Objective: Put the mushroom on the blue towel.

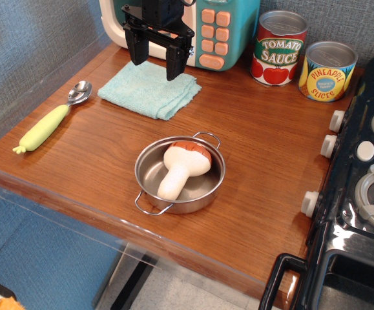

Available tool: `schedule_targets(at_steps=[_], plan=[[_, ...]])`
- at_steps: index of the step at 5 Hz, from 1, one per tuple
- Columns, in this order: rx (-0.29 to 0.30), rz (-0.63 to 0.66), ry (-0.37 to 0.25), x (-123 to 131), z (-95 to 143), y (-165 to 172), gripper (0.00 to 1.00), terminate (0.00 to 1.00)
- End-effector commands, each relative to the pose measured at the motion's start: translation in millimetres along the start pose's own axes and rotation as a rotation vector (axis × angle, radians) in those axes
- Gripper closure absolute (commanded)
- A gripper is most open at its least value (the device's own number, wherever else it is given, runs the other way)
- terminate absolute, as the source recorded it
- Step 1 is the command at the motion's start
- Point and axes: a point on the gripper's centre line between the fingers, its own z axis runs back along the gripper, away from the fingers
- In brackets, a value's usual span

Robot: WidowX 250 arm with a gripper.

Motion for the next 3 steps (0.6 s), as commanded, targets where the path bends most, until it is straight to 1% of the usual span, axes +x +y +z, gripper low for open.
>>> schedule_targets(at_steps=[1, 2, 3], plan=[[0.000, 0.000, 0.000, 0, 0, 0, 0.00, 0.00], [-0.021, -0.039, -0.036, -19, 14, -14, 0.00, 0.00], [-0.028, -0.088, -0.091, -48, 37, -36, 0.00, 0.00]])
